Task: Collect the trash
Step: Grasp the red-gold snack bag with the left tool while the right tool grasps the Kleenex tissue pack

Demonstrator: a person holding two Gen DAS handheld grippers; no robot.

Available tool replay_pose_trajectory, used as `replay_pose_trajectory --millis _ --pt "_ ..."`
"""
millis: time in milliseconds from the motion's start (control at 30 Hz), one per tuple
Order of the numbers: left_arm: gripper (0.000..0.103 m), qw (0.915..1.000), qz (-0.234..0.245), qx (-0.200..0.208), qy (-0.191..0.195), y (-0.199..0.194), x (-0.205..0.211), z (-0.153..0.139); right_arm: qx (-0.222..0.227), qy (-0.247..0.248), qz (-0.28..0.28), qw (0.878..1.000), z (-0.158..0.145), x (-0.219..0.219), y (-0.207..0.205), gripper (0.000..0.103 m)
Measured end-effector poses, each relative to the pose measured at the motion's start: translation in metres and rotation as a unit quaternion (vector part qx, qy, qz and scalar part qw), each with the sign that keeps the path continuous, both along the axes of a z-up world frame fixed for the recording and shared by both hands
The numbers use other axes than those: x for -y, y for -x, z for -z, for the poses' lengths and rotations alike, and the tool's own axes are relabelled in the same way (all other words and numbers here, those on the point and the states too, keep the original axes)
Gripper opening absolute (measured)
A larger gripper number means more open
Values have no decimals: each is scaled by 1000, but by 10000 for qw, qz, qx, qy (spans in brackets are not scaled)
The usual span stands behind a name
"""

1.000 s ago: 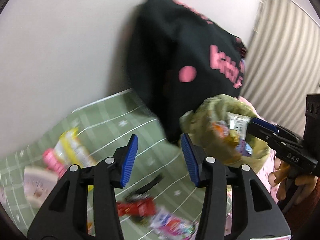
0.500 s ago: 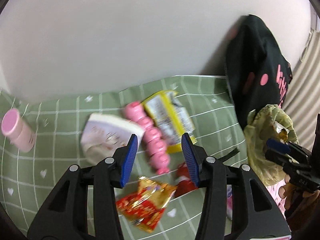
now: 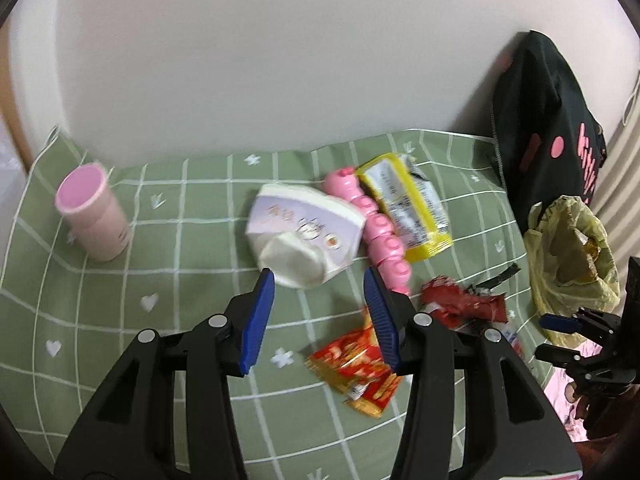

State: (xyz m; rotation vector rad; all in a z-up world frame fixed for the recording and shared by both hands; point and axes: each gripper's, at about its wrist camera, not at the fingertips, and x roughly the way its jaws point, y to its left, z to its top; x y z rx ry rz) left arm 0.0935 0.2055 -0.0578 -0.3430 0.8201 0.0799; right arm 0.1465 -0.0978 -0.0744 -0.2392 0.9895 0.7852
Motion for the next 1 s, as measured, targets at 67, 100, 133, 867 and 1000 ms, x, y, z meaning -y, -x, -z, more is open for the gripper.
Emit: replay_pose_trajectory --millis 67,100,133,867,1000 --pt "44 9999 -94 -90 42 4 -5 8 -45 22 65 10000 5 5 3 53" --pt "44 9998 -119 -138 65 6 -6 11 -73 71 87 9999 9 8 5 53" --pt "44 9997 -131 -184 106 7 -7 14 -100 110 102 9998 11 8 4 53" --pt "52 9957 836 -355 175 7 28 20 -141 630 139 9978 46 -15 9 20" --pt "52 9940 1035 -350 -4 7 39 19 5 402 280 9988 35 -19 -1 18"
